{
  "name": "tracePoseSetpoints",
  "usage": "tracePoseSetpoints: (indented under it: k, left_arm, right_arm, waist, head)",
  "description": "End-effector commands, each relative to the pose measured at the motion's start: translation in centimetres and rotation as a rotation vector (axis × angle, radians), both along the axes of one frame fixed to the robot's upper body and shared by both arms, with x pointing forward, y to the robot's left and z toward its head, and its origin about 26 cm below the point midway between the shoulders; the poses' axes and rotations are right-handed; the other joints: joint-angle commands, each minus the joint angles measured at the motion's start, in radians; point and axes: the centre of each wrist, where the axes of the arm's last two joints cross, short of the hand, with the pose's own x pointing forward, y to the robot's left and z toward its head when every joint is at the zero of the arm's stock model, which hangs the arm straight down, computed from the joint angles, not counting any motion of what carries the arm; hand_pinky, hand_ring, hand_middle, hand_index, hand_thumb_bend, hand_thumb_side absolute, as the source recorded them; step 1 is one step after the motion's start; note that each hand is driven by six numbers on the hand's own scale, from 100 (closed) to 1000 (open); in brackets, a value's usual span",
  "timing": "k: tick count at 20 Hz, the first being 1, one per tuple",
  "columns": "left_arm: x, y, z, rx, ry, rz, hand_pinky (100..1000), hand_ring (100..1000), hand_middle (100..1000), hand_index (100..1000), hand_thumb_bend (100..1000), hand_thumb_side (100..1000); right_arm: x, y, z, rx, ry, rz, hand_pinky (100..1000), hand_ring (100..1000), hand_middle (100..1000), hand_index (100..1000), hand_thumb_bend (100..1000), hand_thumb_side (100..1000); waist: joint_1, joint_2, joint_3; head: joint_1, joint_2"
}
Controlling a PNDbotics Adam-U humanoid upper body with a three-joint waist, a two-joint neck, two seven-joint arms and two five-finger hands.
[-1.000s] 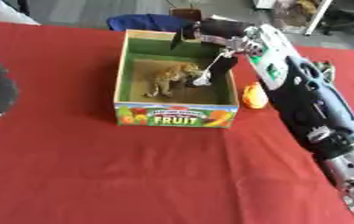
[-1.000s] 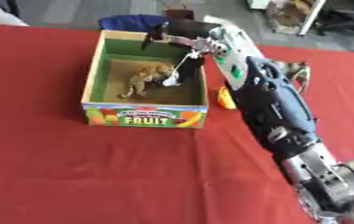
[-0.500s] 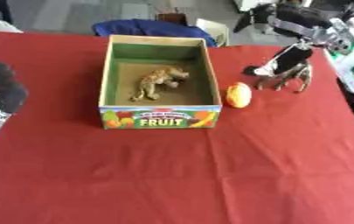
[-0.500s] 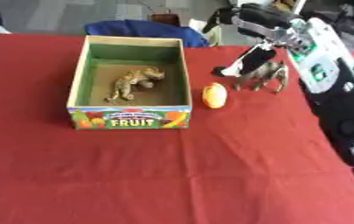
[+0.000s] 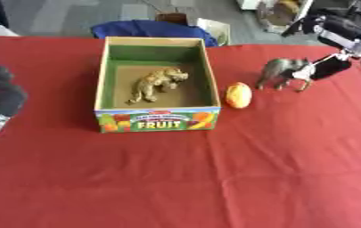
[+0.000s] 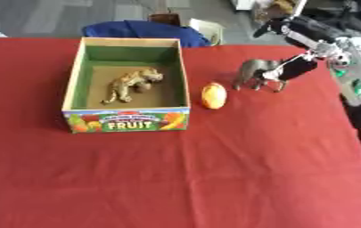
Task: Pick up objects on the table and place them in the box.
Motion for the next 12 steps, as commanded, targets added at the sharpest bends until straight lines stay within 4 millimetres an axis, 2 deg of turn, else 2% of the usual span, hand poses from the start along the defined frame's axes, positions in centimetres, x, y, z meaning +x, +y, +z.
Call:
tracePoseSetpoints:
  k: [1,6,12]
  left_arm:
    - [-0.2,0.4,0.8,0.014,-0.029,0.012,563,591,570,642,741,405]
    - [-0.2,0.4,0.8,0.013,-0.029,0.011,563,595,570,643,741,406]
    - [-0.2,0.3,0.8,0.013,-0.030,0.006,562,595,570,643,740,407]
  right_arm:
    - [-0.3,-2.1,0.6,-0.010,-0.011,-0.079,835,904,798,847,482,292]
    - [0.4,-2.5,-0.9,0.007,0.006,-0.122,835,905,798,849,483,293]
    - [1.5,-1.7,-1.8,0.018,-0.099,-0.172,832,897,786,842,479,287]
  waist:
    - [0.004,-0.020,-0.002]
    - [0.008,-0.018,0.002]
    - [0.013,-0.013,0.007]
  head:
    - [-0.007,0.000]
    - [-0.008,-0.002]
    - [-0.014,-0.005]
